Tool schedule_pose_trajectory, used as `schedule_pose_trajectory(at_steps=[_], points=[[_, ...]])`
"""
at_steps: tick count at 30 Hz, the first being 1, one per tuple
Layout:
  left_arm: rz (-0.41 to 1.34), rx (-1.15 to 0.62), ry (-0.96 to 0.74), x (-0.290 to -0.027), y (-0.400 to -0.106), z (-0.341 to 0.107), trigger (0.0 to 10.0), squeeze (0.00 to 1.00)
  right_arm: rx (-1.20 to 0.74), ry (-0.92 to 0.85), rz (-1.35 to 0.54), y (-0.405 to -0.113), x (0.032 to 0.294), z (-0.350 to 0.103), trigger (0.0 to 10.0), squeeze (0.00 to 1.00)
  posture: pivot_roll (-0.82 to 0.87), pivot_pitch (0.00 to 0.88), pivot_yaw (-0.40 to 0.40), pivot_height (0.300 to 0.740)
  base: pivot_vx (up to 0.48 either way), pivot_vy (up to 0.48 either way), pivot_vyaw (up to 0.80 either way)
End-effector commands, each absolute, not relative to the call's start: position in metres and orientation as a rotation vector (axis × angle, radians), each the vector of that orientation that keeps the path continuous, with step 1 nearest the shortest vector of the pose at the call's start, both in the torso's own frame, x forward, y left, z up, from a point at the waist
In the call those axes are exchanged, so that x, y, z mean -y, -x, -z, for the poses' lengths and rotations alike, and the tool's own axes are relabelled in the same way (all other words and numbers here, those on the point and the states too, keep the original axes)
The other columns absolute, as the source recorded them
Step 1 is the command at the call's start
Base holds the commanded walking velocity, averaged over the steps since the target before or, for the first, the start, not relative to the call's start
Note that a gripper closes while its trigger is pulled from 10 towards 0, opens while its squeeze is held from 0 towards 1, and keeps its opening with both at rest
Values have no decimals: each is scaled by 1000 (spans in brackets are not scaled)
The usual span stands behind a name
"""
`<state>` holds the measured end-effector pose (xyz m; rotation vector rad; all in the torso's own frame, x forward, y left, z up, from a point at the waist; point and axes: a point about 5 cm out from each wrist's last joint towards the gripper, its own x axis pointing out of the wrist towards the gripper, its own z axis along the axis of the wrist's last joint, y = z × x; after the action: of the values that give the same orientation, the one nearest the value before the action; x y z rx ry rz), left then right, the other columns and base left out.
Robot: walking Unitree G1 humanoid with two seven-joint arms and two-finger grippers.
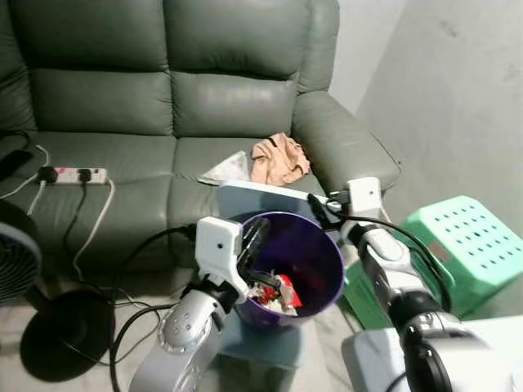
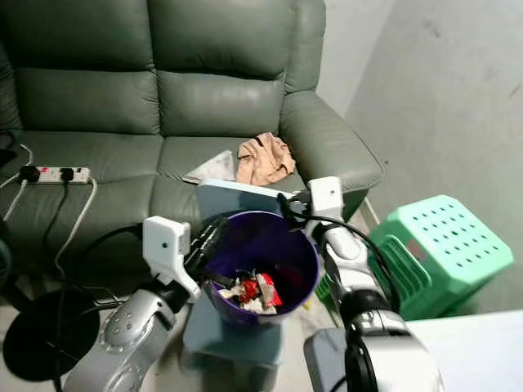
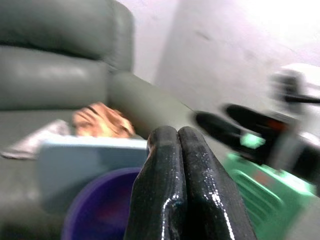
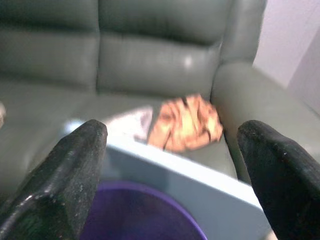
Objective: Picking trash to rubbish bin
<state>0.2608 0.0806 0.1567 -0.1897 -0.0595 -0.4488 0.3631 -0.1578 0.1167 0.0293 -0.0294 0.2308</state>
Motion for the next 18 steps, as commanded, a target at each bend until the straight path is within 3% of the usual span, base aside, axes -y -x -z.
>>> schedule_pose_trajectory(at_steps=[1, 10, 18], points=[[405, 90, 214, -94, -275, -160, 10000, 0, 92, -60, -182, -355, 165, -119, 10000, 0, 19, 0, -97, 740, 0, 0, 0], [361, 97, 207, -105, -288, -157, 10000, 0, 101, -68, -161, -345, 162, -111, 10000, 0, 7, 0, -87, 740, 0, 0, 0], [162, 68, 153, -140, -320, -137, 10000, 0, 201, -94, -105, -317, 175, -113, 10000, 0, -12, 0, -68, 740, 0, 0, 0]])
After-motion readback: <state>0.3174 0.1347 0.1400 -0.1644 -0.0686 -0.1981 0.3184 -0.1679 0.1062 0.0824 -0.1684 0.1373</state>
